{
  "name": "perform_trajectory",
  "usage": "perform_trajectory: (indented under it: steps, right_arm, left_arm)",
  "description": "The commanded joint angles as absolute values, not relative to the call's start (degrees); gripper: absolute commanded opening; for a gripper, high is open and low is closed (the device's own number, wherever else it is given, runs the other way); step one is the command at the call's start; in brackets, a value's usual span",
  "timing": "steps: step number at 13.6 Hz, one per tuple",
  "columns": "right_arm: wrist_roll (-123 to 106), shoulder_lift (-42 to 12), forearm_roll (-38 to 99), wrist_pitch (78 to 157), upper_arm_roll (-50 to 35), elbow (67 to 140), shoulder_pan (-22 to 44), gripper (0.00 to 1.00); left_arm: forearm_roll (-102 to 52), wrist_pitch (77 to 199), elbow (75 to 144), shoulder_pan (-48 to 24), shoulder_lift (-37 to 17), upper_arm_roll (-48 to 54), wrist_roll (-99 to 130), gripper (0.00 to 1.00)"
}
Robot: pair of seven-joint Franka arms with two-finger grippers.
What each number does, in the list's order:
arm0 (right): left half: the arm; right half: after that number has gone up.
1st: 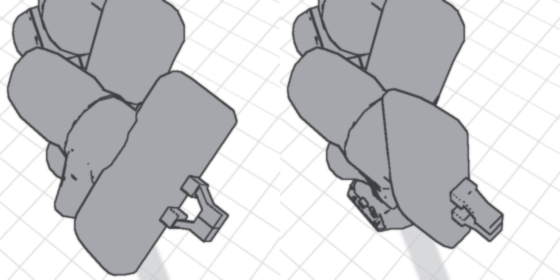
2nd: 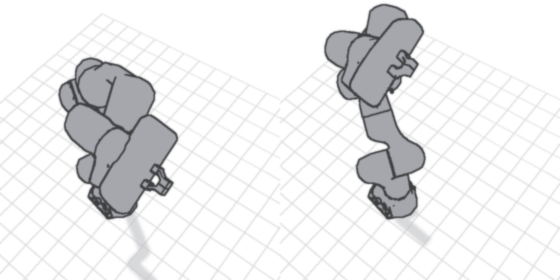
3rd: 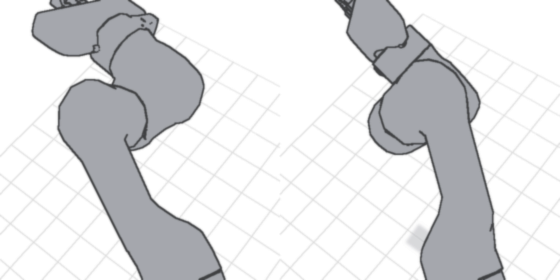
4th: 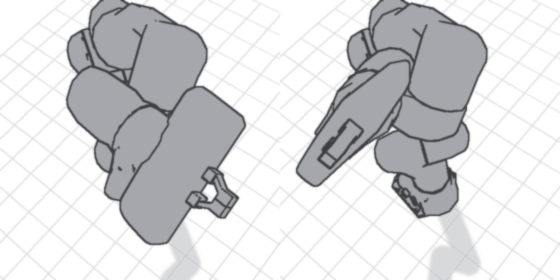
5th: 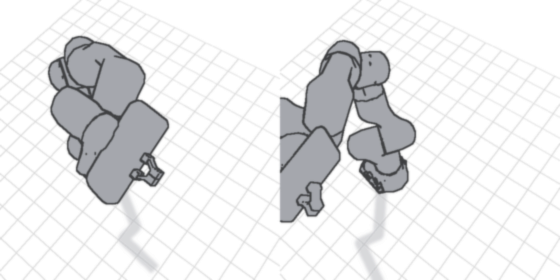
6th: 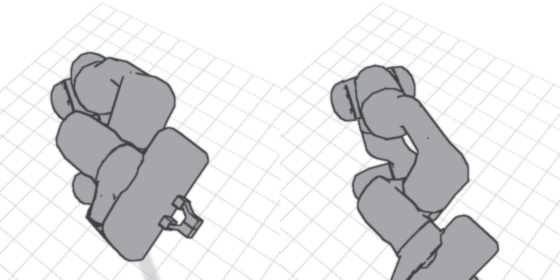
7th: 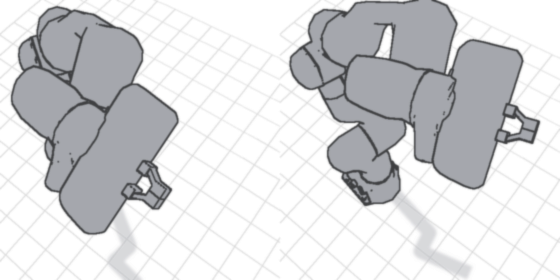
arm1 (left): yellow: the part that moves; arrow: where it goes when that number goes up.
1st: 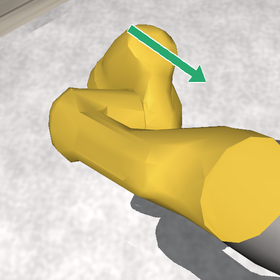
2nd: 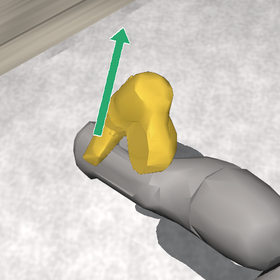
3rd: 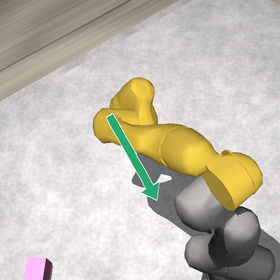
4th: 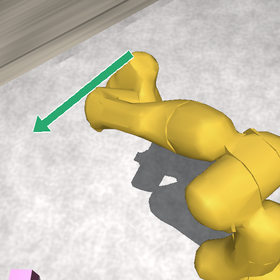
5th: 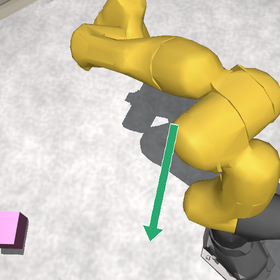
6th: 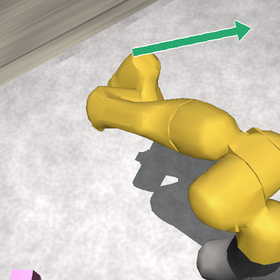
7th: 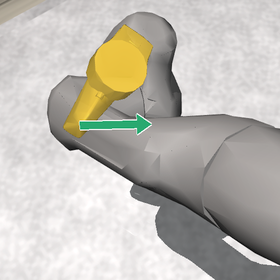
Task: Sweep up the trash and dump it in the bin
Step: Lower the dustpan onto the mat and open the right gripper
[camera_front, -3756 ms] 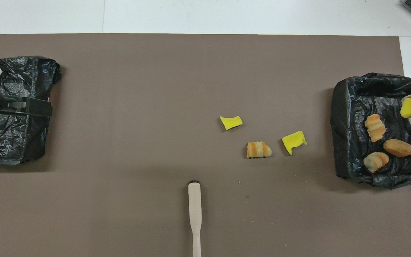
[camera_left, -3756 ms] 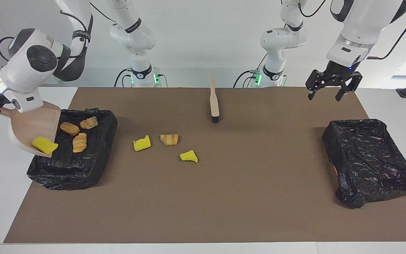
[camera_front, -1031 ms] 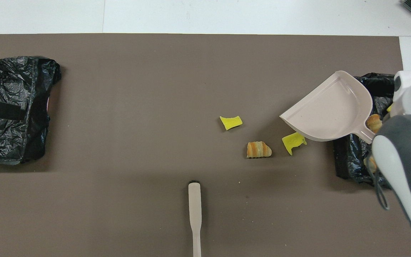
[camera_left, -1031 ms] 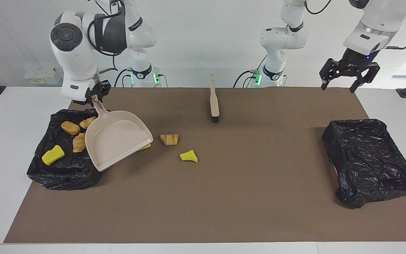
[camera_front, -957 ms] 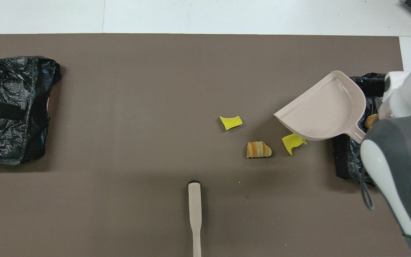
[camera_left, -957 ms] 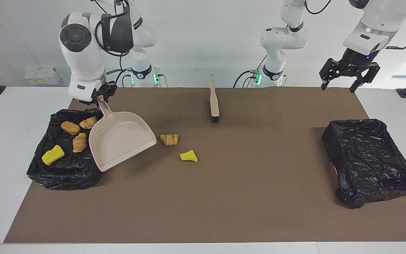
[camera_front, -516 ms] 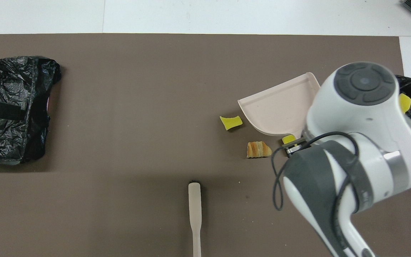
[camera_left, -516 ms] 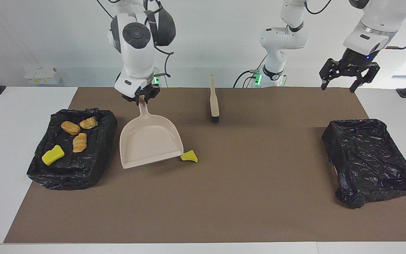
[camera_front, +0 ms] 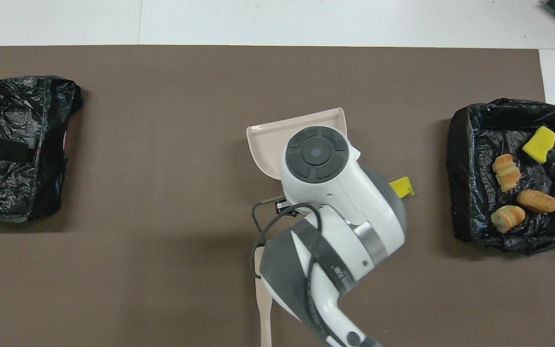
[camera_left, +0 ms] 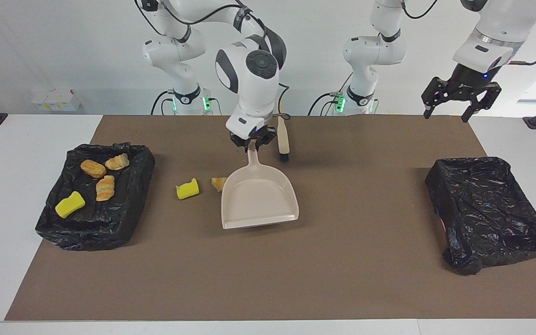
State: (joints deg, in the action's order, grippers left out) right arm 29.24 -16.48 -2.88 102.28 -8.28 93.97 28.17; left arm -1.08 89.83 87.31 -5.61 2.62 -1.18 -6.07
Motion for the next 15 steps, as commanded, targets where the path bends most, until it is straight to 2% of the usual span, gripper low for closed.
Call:
perform_trajectory:
  steps: [1,3,9,10,15]
  right_arm:
    - [37.67,-29.83,-2.28,102.65,-7.56,79.33,33.82,0.0]
    - [39.28,-35.66,-2.37,104.58,-7.38,72.97,35.94,0.0]
    - [39.37,-35.95,-1.94,106.94,-7.38,73.73,34.2,0.0]
    - [38.59,-35.77,-2.28,109.4,-7.38,74.09,34.1,0.99]
    - [38.32,-31.3,-1.14,107.24,-7.38,75.76,32.87,1.0]
  left_arm:
    - [-0.62,88.42,86.57,-5.71,2.81,-1.32,-6.24,1.0]
    - [-0.62,88.42,86.57,-5.8,2.81,-1.32,-6.24,1.0]
    - [-0.62,88.68,86.57,-5.8,2.81,-1.32,-6.24,1.0]
    - [-0.62,88.77,86.57,-5.71,2.81,-1.32,-6.24,1.0]
    - [-0.62,88.77,86.57,-5.89,2.81,-1.32,-6.07,1.0]
